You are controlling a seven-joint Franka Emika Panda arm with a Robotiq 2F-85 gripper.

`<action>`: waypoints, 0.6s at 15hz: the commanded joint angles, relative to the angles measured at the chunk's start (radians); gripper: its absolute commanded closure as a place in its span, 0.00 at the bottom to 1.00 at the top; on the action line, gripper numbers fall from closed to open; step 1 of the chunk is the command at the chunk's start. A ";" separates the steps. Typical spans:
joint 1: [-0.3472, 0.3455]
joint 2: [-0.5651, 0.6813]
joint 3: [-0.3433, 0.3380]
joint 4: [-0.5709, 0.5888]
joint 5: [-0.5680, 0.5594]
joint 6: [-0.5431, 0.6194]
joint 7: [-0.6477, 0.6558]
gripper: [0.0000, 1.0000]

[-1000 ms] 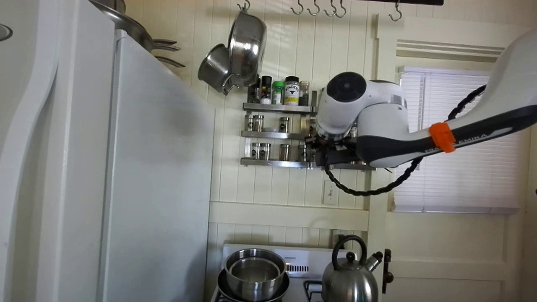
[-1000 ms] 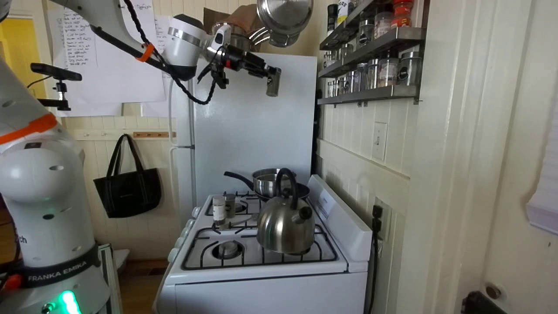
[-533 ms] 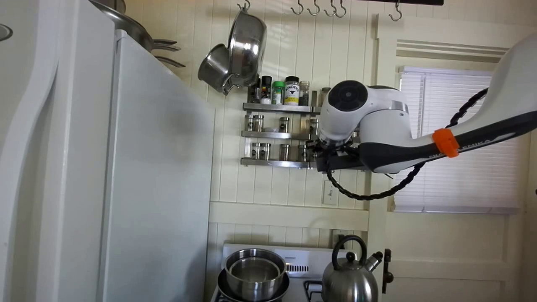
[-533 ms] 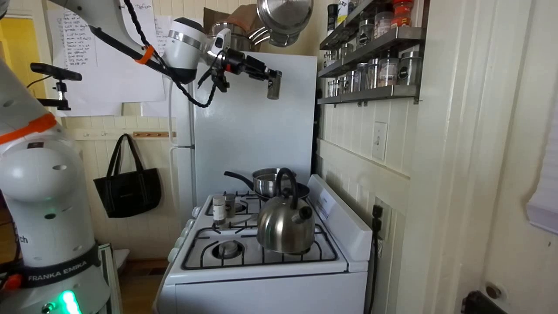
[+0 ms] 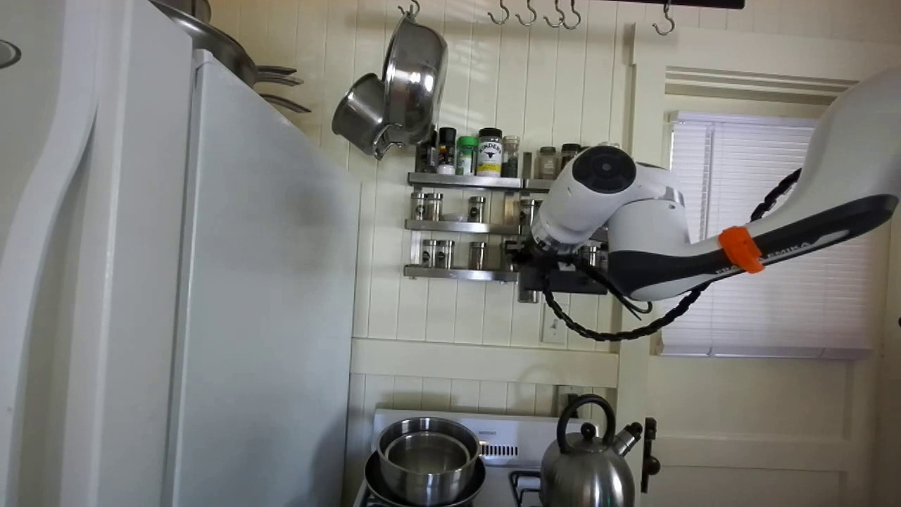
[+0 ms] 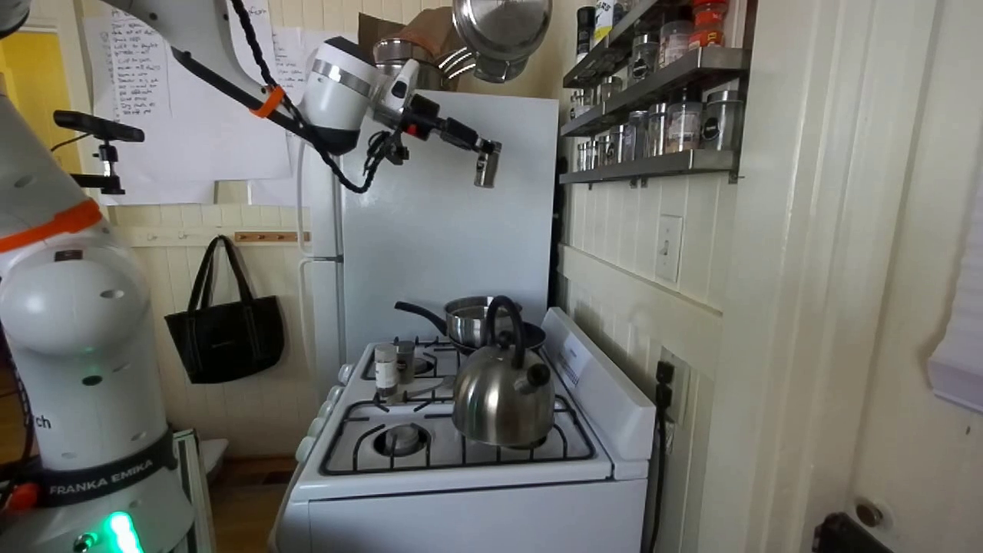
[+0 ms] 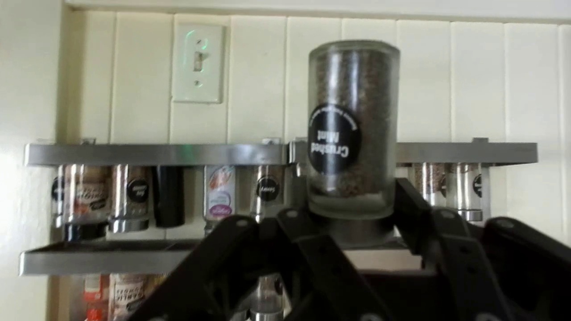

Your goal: Remove one glass jar from the topmost shelf and put it on the stovetop.

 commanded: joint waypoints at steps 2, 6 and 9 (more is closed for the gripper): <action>0.000 0.042 -0.085 -0.108 -0.004 0.254 0.097 0.75; -0.001 0.081 -0.120 -0.216 -0.028 0.393 0.086 0.75; -0.005 0.101 -0.128 -0.289 -0.043 0.440 0.069 0.75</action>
